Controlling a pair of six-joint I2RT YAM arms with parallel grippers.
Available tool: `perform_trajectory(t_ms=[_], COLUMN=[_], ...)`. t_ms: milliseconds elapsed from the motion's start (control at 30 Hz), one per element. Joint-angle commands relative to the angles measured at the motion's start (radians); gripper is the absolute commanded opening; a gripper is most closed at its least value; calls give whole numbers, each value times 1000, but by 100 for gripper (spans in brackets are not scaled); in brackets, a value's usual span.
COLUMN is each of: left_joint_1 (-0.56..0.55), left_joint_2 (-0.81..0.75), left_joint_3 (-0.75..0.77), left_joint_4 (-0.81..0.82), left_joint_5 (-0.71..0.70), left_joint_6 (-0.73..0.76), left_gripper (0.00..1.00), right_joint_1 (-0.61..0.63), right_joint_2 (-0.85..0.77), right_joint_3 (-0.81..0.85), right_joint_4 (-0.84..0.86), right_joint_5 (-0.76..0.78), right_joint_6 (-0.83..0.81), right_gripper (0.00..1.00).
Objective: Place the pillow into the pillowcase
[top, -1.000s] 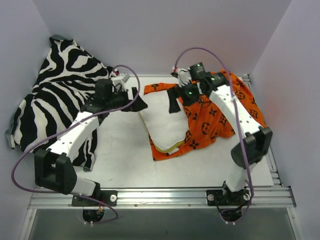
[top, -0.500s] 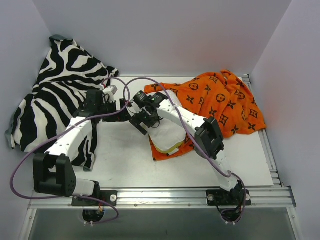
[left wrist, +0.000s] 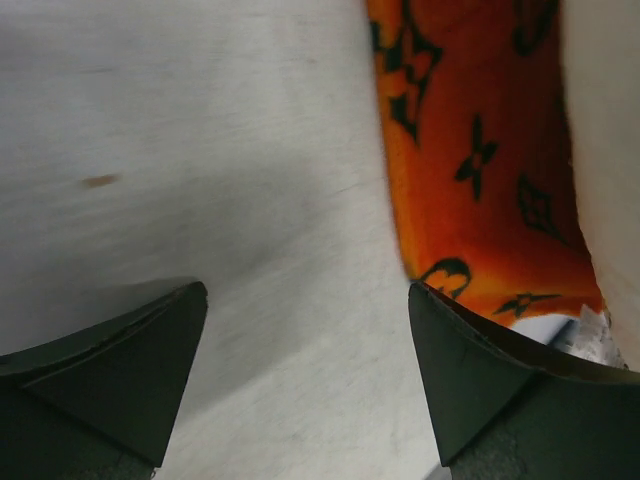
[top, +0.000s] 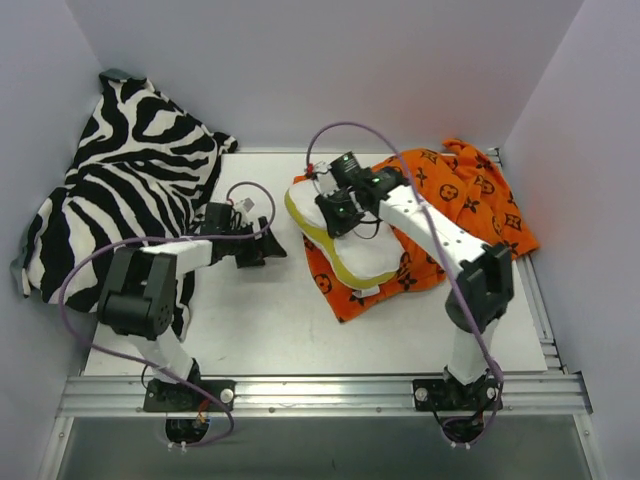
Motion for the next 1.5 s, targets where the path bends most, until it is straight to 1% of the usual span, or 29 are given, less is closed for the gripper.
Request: perform_trajectory(t_ms=[0, 133, 233, 367, 400, 467, 500, 533, 567, 600, 667, 700, 733, 767, 800, 833, 900, 1033, 1067, 1133, 1167, 1200, 1233, 1267, 1300, 1367, 1400, 1433, 1467], left_joint_1=[-71, -154, -174, -195, -197, -185, -174, -156, -121, -99, -68, -42, -30, -13, 14, 28, 45, 67, 65, 51, 51, 54, 62, 83, 94, 102, 91, 84, 58], left_joint_2=[108, 266, 368, 474, 490, 501, 487, 438, 407, 374, 274, 237, 168, 137, 107, 62, 36, -2, -9, -16, -10, -4, -7, -15, -27, -38, -24, 28, 62], left_joint_3=[40, 129, 172, 241, 273, 295, 296, 280, 266, 264, 276, 279, 272, 261, 250, 234, 195, 155, 151, 143, 146, 173, 187, 196, 216, 256, 285, 358, 394], left_joint_4=[322, 480, 508, 520, 520, 517, 490, 467, 426, 280, 104, -102, -180, -235, -338, -375, -453, -492, -497, -501, -509, -532, -530, -520, -459, -376, -347, -343, -348], left_joint_5=[125, 144, 73, 47, 52, 93, 105, 123, 125, 122, 145, 135, 122, 116, 104, 93, 61, 68, 71, 91, 113, 133, 178, 185, 190, 197, 182, 179, 164], left_joint_6=[-158, -305, -382, -410, -415, -416, -410, -386, -364, -334, -165, -99, 6, 47, 112, 142, 209, 259, 263, 283, 294, 321, 331, 332, 334, 364, 418, 449, 473], left_gripper=[94, 93, 93, 87, 71, 46, 19, 4, 0, 0, 0, 0, 0, 0, 0, 0, 0, 0, 0, 0, 0, 13, 31, 46, 61, 73, 79, 81, 83], right_joint_1=[3, -11, -39, -89, -97, -99, -102, -117, -116, -116, -140, -143, -146, -152, -154, -152, -143, -111, -116, -135, -146, -178, -194, -206, -230, -235, -234, -232, -223], right_joint_2=[-197, -287, -358, -448, -487, -510, -528, -535, -535, -513, -464, -399, -363, -326, -262, -236, -171, -45, -18, -16, -48, -73, -102, -160, -186, -249, -266, -280, -291], right_joint_3=[-58, -138, -171, -221, -244, -313, -345, -378, -451, -482, -530, -536, -528, -528, -498, -481, -420, -302, -291, -272, -277, -286, -315, -330, -338, -356, -344, -332, -280], right_joint_4=[-10, -11, -10, -7, -2, -4, -4, -1, 18, 28, 42, 51, 61, 62, 62, 65, 76, -19, -71, -135, -177, -192, -205, -221, -240, -272, -274, -248, -232], right_joint_5=[-66, -86, -100, -158, -169, -128, -96, -66, 20, 67, 112, 125, 121, 121, 69, 55, 6, 44, 37, -8, -20, -37, -60, -72, -101, -92, -94, -98, -127], right_joint_6=[-9, 34, 43, 83, 77, 48, 22, -6, -29, -72, -78, -77, -69, -54, -43, -16, 1, 20, 9, -34, -81, -110, -150, -225, -294, -368, -411, -405, -381], right_gripper=[0, 0, 0, 0, 0, 0, 0, 0, 0, 0, 0, 0, 0, 0, 0, 0, 0, 0, 2, 14, 15, 20, 32, 38, 51, 64, 79, 86, 91])
